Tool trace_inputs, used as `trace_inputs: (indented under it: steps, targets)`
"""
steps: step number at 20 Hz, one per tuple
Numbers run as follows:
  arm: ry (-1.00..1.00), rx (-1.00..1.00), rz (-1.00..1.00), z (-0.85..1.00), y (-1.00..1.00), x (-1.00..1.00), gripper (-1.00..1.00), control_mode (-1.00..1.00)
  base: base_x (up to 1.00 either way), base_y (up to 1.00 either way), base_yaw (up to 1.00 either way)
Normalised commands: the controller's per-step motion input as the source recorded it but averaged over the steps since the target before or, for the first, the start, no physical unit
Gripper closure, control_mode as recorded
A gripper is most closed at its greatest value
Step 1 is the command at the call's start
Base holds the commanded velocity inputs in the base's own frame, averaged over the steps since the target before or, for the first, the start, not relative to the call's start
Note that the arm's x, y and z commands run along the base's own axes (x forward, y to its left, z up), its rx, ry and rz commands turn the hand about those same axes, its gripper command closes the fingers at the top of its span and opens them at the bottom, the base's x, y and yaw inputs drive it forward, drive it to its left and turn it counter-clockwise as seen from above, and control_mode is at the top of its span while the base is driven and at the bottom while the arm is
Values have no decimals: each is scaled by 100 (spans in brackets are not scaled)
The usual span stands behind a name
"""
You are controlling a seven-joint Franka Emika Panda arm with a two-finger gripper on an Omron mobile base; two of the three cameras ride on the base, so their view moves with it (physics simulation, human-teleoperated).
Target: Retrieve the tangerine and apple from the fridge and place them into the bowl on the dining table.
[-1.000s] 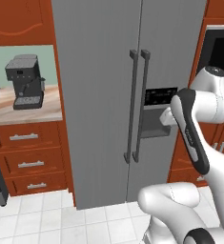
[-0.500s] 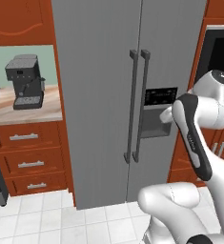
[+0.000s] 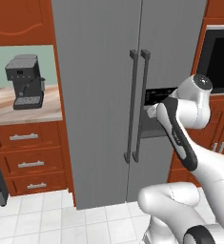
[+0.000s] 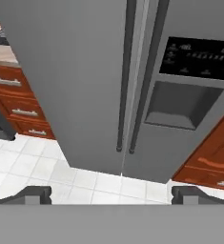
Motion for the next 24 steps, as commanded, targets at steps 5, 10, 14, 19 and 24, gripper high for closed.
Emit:
trace_inputs:
  steps: [5, 10, 14, 19, 24]
  targets:
    - [0, 25, -26, 5, 15, 56, -100, -100, 0, 0, 0]
    - [0, 23, -14, 8, 9, 25, -100, -100, 0, 0, 0]
    - [0, -7, 2, 1, 17, 40, -100, -100, 0, 0, 0]
    - [-3, -14, 3, 1, 13, 53, -100, -100, 0, 0, 0]
    - [0, -3, 0, 6, 0, 45, -100, -100, 0, 0, 0]
